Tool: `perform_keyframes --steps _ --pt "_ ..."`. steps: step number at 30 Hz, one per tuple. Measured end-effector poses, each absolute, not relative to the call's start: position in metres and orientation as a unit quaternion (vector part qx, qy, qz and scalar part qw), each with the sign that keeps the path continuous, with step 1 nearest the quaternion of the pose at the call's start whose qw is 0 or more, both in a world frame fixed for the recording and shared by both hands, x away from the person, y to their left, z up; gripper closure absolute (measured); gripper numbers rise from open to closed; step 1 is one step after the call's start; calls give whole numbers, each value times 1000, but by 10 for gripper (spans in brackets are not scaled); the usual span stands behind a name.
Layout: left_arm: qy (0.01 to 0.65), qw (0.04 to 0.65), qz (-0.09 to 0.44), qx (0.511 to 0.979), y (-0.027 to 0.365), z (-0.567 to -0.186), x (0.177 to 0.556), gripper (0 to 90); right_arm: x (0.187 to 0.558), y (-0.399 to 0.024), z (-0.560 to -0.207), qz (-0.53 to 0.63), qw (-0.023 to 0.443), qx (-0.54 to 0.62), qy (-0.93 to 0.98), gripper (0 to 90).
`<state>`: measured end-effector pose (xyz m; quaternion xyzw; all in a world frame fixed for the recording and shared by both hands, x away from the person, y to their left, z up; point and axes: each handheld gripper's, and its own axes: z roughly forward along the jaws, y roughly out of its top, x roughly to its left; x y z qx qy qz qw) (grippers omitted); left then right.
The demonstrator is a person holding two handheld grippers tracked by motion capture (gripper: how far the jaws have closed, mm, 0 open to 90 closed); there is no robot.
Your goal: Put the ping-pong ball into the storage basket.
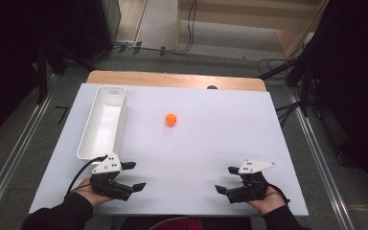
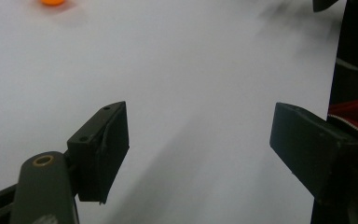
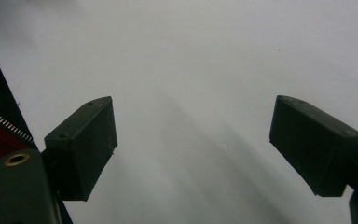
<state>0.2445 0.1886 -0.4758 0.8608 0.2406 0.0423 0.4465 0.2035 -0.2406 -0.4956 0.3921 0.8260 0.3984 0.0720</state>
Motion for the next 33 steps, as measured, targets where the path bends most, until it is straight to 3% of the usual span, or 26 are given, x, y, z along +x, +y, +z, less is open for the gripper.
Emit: perform_keyframes --steps 33 --pt "263 481 63 834 158 -470 245 207 204 -240 -496 396 70 389 829 135"
